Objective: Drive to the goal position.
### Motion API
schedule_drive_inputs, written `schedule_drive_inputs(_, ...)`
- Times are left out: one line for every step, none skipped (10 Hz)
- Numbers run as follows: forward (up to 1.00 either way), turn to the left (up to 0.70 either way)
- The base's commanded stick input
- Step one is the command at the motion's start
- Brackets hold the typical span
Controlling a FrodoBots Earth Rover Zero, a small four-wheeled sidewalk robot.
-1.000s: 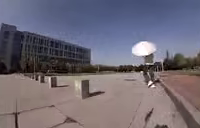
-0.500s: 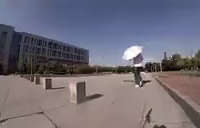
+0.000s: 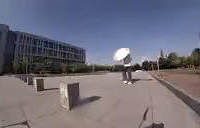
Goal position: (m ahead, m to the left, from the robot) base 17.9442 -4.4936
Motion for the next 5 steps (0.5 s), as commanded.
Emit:
schedule_drive_inputs(0.70, -0.35)
schedule_drive_inputs(0.70, -0.35)
schedule_drive_inputs(0.70, -0.35)
schedule_drive_inputs(0.70, -0.27)
schedule_drive_inputs(0.70, -0.10)
